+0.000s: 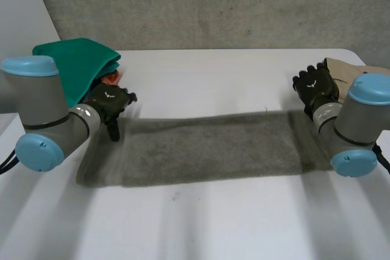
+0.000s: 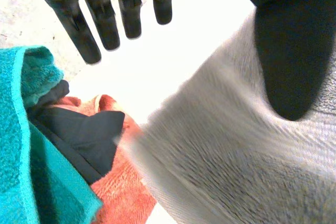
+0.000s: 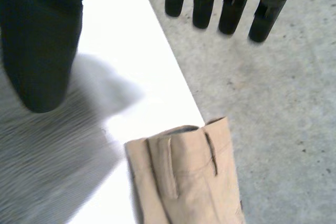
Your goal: Fold the laundry.
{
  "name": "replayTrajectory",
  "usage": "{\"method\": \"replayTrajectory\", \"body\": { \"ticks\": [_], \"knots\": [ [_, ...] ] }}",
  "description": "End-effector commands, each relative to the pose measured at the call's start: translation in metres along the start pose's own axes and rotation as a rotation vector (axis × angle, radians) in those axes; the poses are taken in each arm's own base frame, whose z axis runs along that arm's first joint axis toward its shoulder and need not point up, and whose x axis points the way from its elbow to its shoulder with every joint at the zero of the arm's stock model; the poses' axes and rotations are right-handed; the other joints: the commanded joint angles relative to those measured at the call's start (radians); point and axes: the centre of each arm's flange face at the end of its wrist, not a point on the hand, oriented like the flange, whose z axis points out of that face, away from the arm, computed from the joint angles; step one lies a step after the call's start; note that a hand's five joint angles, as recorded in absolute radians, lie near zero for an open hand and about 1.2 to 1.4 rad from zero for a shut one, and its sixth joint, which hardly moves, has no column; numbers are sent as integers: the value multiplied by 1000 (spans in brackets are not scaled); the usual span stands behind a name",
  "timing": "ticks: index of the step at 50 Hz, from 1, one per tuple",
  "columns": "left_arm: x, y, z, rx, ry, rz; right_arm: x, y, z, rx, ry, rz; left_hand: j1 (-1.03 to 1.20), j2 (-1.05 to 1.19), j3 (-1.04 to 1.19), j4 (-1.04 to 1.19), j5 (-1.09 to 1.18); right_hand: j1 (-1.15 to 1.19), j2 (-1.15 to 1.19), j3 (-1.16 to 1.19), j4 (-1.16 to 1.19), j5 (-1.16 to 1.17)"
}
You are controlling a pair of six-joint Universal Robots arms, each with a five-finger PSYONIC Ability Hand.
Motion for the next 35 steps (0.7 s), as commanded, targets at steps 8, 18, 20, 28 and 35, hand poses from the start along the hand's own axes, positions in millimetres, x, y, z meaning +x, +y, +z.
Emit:
{"method": "replayTrajectory", "body": {
  "ticks": [8, 18, 20, 28, 35],
  "knots": [
    [-14, -27, -47, 73, -114, -88, 63, -8, -47, -81, -64, 296, -39, -125, -129, -120, -113, -79, -88, -106, -111, -99],
    [1, -28, -67, 171, -70, -88, 38, 45, -91, -262, -315, 303, -39, -125, -129, -120, -113, 12, 3, -15, -20, -8],
    [4, -28, -68, 179, -65, -91, 35, 53, -88, -256, -293, 279, -39, -125, -129, -120, -113, 24, 14, -4, -8, 4],
    [8, -31, -70, 193, -60, -96, 30, 86, -70, -281, -182, 248, -39, -125, -129, -120, -113, 1138, 1129, 1111, 1106, 1118],
    [-2, -42, -82, 221, -85, -134, 98, 97, -70, -328, 109, 145, -39, -125, -129, -120, -113, 1143, 1133, 1116, 1111, 1123]
  ]
}}
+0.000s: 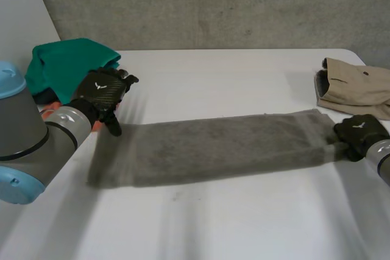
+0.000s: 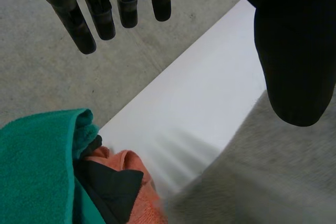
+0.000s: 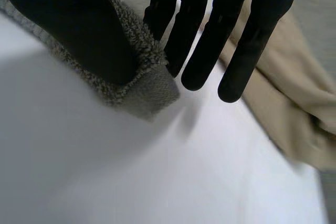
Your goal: Fold the laundry.
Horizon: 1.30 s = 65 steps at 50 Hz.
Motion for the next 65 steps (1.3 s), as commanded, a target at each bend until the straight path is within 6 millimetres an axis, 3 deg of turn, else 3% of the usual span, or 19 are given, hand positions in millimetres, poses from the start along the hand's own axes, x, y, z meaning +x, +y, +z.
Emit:
{"method": "replayTrajectory", "body": {
  "ticks": [1, 7, 10, 15, 16, 19, 20, 24, 30, 31, 33, 34, 43, 47, 55, 58, 59, 61, 65],
  "knots": [
    [-9, -13, -9, 25, -28, -34, 62, -3, -6, -28, 259, -79, -14, -31, -37, -27, -49, 289, 214, 214, 207, 249],
    [-17, -23, -17, 57, -49, -65, 80, -17, -7, -23, 324, -270, -14, -31, -37, -27, -49, 289, 214, 214, 207, 249],
    [-17, -25, -19, 62, -50, -70, 50, -48, -10, 89, 271, -342, -14, -31, -37, -27, -49, 289, 214, 214, 207, 249],
    [-13, -25, -22, 61, -37, -78, -29, -108, -37, 402, 111, -451, -14, -31, -37, -27, -49, 289, 214, 214, 207, 249],
    [-13, -25, -22, 59, -37, -78, -58, -126, -56, 529, 44, -486, -14, -31, -37, -27, -49, 289, 214, 214, 207, 249],
    [-9, -24, -24, 56, -29, -81, -105, -142, -84, 701, -83, -533, -14, -31, -37, -27, -49, 289, 214, 214, 207, 249],
    [-8, -23, -24, 54, -26, -81, -138, -141, -98, 782, -189, -553, -14, -31, -37, -27, -49, 289, 214, 214, 207, 249],
    [-4, -20, -26, 43, -15, -83, -209, -131, -137, 922, -407, -603, -14, -31, -37, -27, -49, 289, 214, 214, 207, 249],
    [1, -16, -27, 33, -4, -86, -258, -108, -158, 931, -507, -712, -14, -31, -37, -27, -49, 289, 214, 214, 207, 249],
    [1, -15, -26, 32, -2, -88, -259, -107, -158, 924, -501, -719, -14, -31, -37, -27, -49, 289, 214, 214, 207, 249],
    [1, -14, -26, 29, -1, -92, -256, -109, -155, 886, -464, -707, -14, -31, -37, -27, -49, -340, -415, -415, -422, -380],
    [2, -14, -26, 29, 2, -93, -250, -111, -151, 842, -433, -656, -14, -31, -37, -27, -49, -933, -1008, -1008, -1015, -973],
    [7, -20, -27, 48, 16, -99, -152, -145, -141, 647, -367, 19, -14, -31, -37, -27, -49, -933, -1008, -1008, -1015, -973],
    [24, -25, -33, 63, 68, -99, -121, -119, -122, 421, -411, 206, -14, -31, -37, -27, -49, -933, -1008, -1008, -1015, -973],
    [74, -33, -56, 79, 213, -85, -104, -69, -96, 178, -390, 74, -14, -31, -37, -27, -49, -930, -1005, -1005, -1012, -971],
    [77, -34, -58, 84, 205, -86, -105, -53, -85, 117, -387, 45, -14, -31, -37, -27, -49, -687, -762, -762, -769, -727],
    [76, -34, -58, 83, 198, -86, -105, -50, -80, 105, -378, 34, -14, -31, -37, -27, -49, -212, -287, -288, -294, -253],
    [72, -35, -57, 81, 180, -88, -102, -52, -76, 117, -357, 27, -14, -31, -37, -27, -49, 287, 212, 212, 205, 247],
    [58, -36, -56, 81, 133, -95, -101, -77, -75, 247, -264, -8, -14, -31, -37, -27, -49, 289, 214, 214, 207, 249]
  ]
}}
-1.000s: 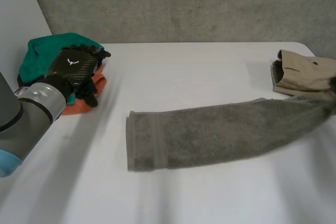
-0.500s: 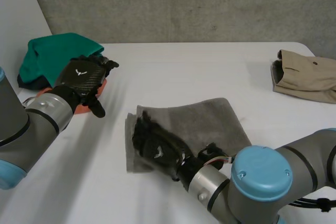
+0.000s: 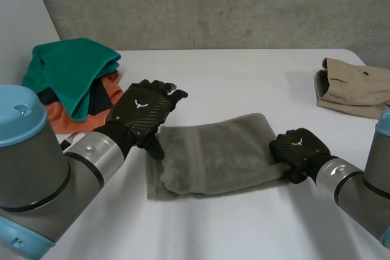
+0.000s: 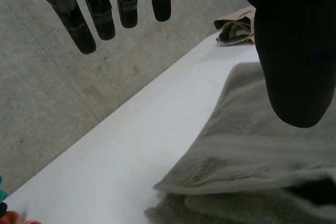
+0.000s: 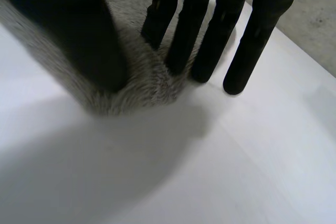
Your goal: Fold the laundry.
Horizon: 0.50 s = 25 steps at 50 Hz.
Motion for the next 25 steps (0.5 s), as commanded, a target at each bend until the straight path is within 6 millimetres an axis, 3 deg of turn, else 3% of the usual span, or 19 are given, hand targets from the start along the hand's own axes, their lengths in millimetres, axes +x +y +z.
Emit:
{"method": "replayTrajectory", "body": {
  "ticks": [1, 3, 5, 6, 9, 10, 11, 15, 16, 18, 20, 23, 25],
  "knots": [
    [-20, -3, -2, 2, -78, -7, -5, -42, 6, 201, 125, -123, -14, -31, -37, -27, -49, 381, 348, 369, 370, 380],
    [-30, -4, -5, 6, -108, -9, -21, -73, -5, 331, 143, -169, -14, -31, -37, -27, -49, 381, 348, 369, 370, 380],
    [-41, -7, -8, 13, -143, -11, -39, -91, -15, 413, 118, -197, -14, -31, -37, -27, -49, 381, 348, 369, 370, 380],
    [-44, -7, -8, 14, -153, -12, -60, -102, -23, 475, 60, -220, -14, -31, -37, -27, -49, 381, 348, 369, 370, 380],
    [-55, -7, -12, 17, -187, -24, -98, -106, -27, 527, -60, -248, -14, -31, -37, -27, -49, 381, 348, 369, 370, 380],
    [-56, -7, -13, 16, -192, -27, -123, -103, -26, 544, -146, -268, -14, -31, -37, -27, -49, 381, 348, 369, 370, 380],
    [-58, -6, -13, 15, -198, -30, -136, -101, -27, 549, -189, -278, -14, -31, -37, -27, -49, 381, 348, 369, 370, 380],
    [-62, -1, -15, -4, -219, -44, -171, -84, -18, 497, -312, -294, -14, -31, -37, -27, -49, 381, 348, 369, 370, 380],
    [-63, 1, -15, -9, -222, -50, -178, -80, -14, 466, -341, -291, -14, -31, -37, -27, -49, 288, 255, 276, 277, 286],
    [-62, 0, -14, -6, -221, -60, -180, -80, -11, 431, -362, -281, -14, -31, -37, -27, -49, 15, -18, 3, 4, 13],
    [-61, 1, -12, -8, -218, -69, -171, -87, -9, 403, -358, -212, -14, -31, -37, -27, -49, -784, -817, -796, -795, -786],
    [-58, -3, -8, 4, -210, -90, -148, -101, -3, 430, -309, -58, -14, -31, -37, -27, -49, -840, -873, -853, -852, -842],
    [-53, -8, -4, 21, -200, -102, -115, -118, -2, 476, -233, 80, -14, -31, -37, -27, -49, -840, -873, -853, -852, -842]
  ]
}}
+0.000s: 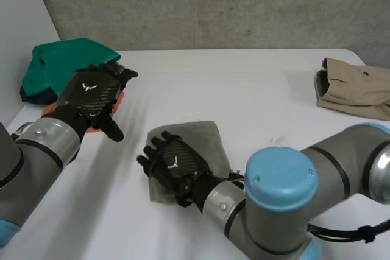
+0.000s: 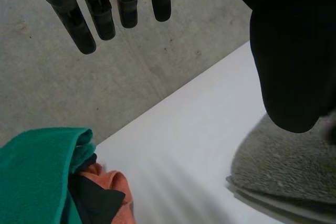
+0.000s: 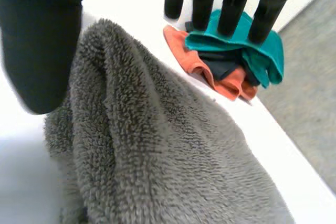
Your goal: Fold the laundry.
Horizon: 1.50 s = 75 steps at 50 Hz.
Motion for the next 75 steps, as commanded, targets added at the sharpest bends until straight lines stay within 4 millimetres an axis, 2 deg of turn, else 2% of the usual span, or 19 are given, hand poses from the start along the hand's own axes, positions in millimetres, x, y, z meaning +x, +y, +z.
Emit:
{"method": "replayTrajectory", "body": {
  "ticks": [1, 2, 5, 9, 12, 15, 16, 23, 28, 32, 35, 38, 44, 47, 50, 55, 60, 66, 75],
  "knots": [
    [16, -9, 7, 29, 33, -46, 77, -20, -8, 91, 224, 289, -14, -31, -37, -27, -49, -83, -89, -103, -105, -97],
    [17, -11, 8, 33, 35, -48, 97, -24, -17, 105, 288, 365, -14, -31, -37, -27, -49, -83, -89, -103, -105, -97],
    [34, -18, 11, 58, 74, -63, 123, -18, -30, 87, 386, 502, -14, -31, -37, -27, -49, -83, -89, -103, -105, -97],
    [62, -20, 15, 65, 146, -80, 140, -7, -36, 39, 427, 588, -14, -31, -37, -27, -49, -83, -89, -103, -105, -97],
    [91, -9, 20, 29, 205, -87, 139, 6, -28, -37, 388, 632, -14, -31, -37, -27, -49, -83, -89, -103, -105, -97],
    [101, 3, 24, -18, 202, -84, 135, 18, -19, -107, 344, 676, -14, -31, -37, -27, -49, -83, -89, -103, -105, -97],
    [102, 14, 27, -62, 180, -79, 133, 21, -17, -132, 330, 693, -14, -31, -37, -27, -49, -83, -89, -103, -105, -97],
    [87, 58, 32, -267, 53, -51, 106, 48, 5, -290, 207, 766, -14, -31, -37, -27, -49, -83, -89, -103, -105, -97],
    [80, 85, 30, -389, 44, -42, 87, 64, 14, -353, 189, 655, -14, -31, -37, -27, -49, -83, -89, -103, -105, -97],
    [77, 92, 28, -424, 70, -49, 90, 65, 12, -383, 237, 506, -14, -31, -37, -27, -49, -83, -89, -103, -105, -97],
    [78, 85, 25, -403, 117, -38, 94, 56, 10, -370, 259, 435, -14, -31, -37, -27, -49, -83, -89, -103, -105, -97],
    [78, 74, 24, -364, 142, -33, 93, 37, 5, -320, 261, 365, -14, -31, -37, -27, -49, -83, -89, -103, -105, -97],
    [68, 22, 20, -193, 165, -56, 78, -6, -12, -186, 318, 193, -14, -31, -37, -27, -49, -83, -89, -103, -105, -97],
    [56, -7, 19, -86, 166, -68, 67, -14, -21, -152, 347, 118, -14, -31, -37, -27, -49, -83, -89, -103, -105, -97],
    [48, -31, 18, 0, 204, -82, 47, -18, -31, -119, 350, 46, -14, -31, -37, -27, -49, -83, -89, -103, -105, -97],
    [46, -54, 9, 41, 377, -140, 4, -2, -47, -152, 285, 7, -14, -31, -37, -27, -49, -83, -89, -103, -105, -97],
    [56, -63, -9, -10, 613, -217, -22, 22, -50, -191, 252, 38, -14, -31, -37, -27, -49, -83, -89, -103, -105, -97],
    [72, -61, -28, -56, 800, -240, -28, 37, -37, -144, 293, 50, -14, -31, -37, -27, -49, -77, -83, -98, -99, -91],
    [78, -54, -30, -48, 768, -186, -20, 54, -12, -87, 350, 8, -14, -31, -37, -27, -49, 87, 81, 67, 65, 73]
  ]
}}
